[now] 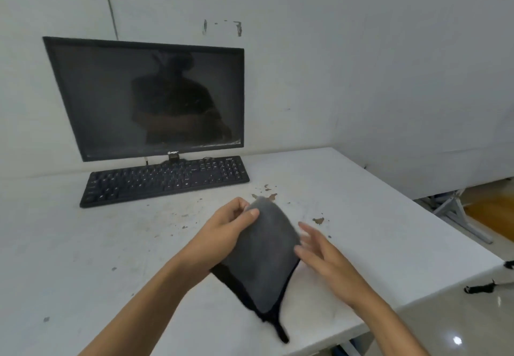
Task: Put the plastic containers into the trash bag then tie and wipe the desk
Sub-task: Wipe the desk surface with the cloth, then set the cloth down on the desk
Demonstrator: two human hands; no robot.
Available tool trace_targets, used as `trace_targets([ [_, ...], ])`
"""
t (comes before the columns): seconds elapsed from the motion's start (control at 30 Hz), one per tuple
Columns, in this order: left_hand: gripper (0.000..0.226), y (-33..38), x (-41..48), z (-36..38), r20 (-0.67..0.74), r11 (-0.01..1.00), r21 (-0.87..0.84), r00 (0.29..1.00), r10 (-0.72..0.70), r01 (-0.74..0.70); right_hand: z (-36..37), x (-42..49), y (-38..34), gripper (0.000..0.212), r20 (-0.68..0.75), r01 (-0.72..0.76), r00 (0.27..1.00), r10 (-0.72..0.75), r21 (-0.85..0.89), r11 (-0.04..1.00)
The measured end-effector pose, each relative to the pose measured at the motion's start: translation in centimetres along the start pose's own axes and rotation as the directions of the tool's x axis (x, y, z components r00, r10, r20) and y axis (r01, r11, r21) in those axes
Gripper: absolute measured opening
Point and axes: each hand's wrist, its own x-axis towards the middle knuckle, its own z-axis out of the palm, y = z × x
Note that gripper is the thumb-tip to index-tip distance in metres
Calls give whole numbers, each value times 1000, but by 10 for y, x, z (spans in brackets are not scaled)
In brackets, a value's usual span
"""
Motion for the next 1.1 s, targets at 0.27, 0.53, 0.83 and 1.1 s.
trace_targets([
  [0.27,35,-6,77,48,11,803,-543,959,-284,245,-46,22,1,28,-16,-110,988,157,638,762],
  [0.53,45,-12,166,90,88,873,-352,941,-328,337,-123,114,-12,16,-201,-223,929,311,366,903],
  [0.83,63,34,222,72,-199,964,-182,953,-228,193,-168,197,-38,39,-469,-260,832,297,144,955],
  [1.1,36,-28,157,2,-127,970,5,963,-239,241,-88,186,-21,22,-262,-161,947,186,114,980],
])
